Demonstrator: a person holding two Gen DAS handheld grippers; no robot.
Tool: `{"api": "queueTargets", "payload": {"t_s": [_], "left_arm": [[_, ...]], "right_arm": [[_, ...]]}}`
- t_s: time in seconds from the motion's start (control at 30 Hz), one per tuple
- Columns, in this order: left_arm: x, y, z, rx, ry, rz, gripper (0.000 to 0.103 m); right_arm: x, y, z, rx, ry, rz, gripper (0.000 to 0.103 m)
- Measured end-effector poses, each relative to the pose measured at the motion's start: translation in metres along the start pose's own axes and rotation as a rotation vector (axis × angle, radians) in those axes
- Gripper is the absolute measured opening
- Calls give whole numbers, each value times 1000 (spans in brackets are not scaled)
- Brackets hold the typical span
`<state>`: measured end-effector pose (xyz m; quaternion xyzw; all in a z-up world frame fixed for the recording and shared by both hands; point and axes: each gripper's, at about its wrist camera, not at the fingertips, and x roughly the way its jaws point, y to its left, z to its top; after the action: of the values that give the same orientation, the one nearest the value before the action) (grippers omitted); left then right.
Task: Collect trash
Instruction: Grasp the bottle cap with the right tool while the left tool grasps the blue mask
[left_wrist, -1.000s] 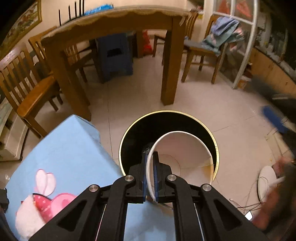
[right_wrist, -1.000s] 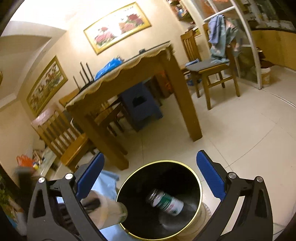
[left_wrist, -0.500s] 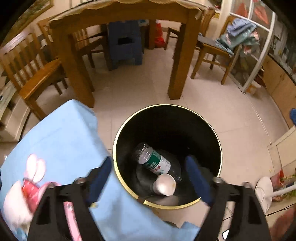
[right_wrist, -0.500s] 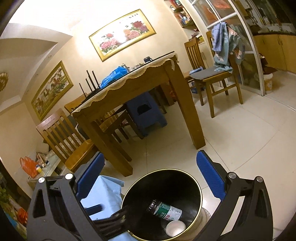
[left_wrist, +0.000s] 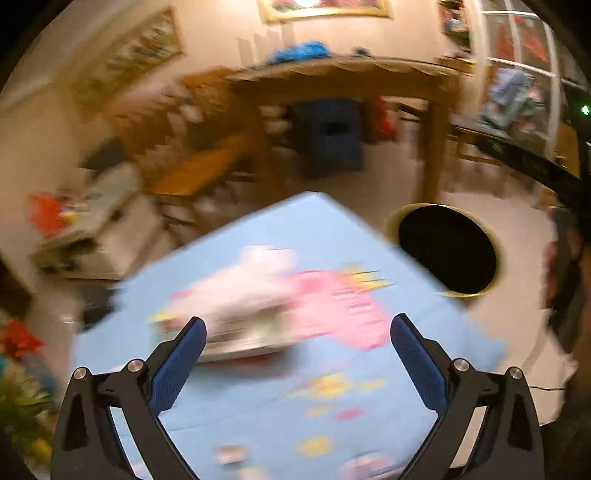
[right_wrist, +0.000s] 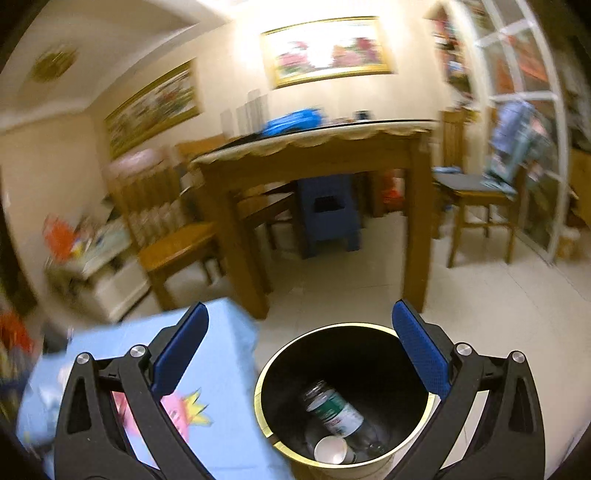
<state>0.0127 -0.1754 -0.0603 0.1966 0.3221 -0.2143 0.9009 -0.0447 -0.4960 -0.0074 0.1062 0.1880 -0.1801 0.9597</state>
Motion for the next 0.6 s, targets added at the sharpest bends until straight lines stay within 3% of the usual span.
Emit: {"api": "queueTargets", "payload": {"t_s": [0.13, 0.27, 0.33, 0.43, 0.57, 0.6], "left_arm": [[-12, 72, -40, -81, -1, 165, 96], [-7, 139, -79, -213, 70, 200, 96], [-5, 160, -93, -251, 88, 211, 96], [-3, 180, -110, -293, 102, 211, 96], [-5, 193, -126, -313, 100, 196, 96], [-5, 199, -129, -324, 96, 189, 96]], "right_arm": [[2, 74, -26, -194, 64, 88, 98], [-8, 146, -64, -302, 153, 230, 99], [-17, 187, -98, -301, 256, 412, 98], [-35, 245, -140, -390, 324, 531, 96], [-52, 303, -183, -500, 391, 655, 58], [-49, 314, -192, -503, 419, 653, 57]]}}
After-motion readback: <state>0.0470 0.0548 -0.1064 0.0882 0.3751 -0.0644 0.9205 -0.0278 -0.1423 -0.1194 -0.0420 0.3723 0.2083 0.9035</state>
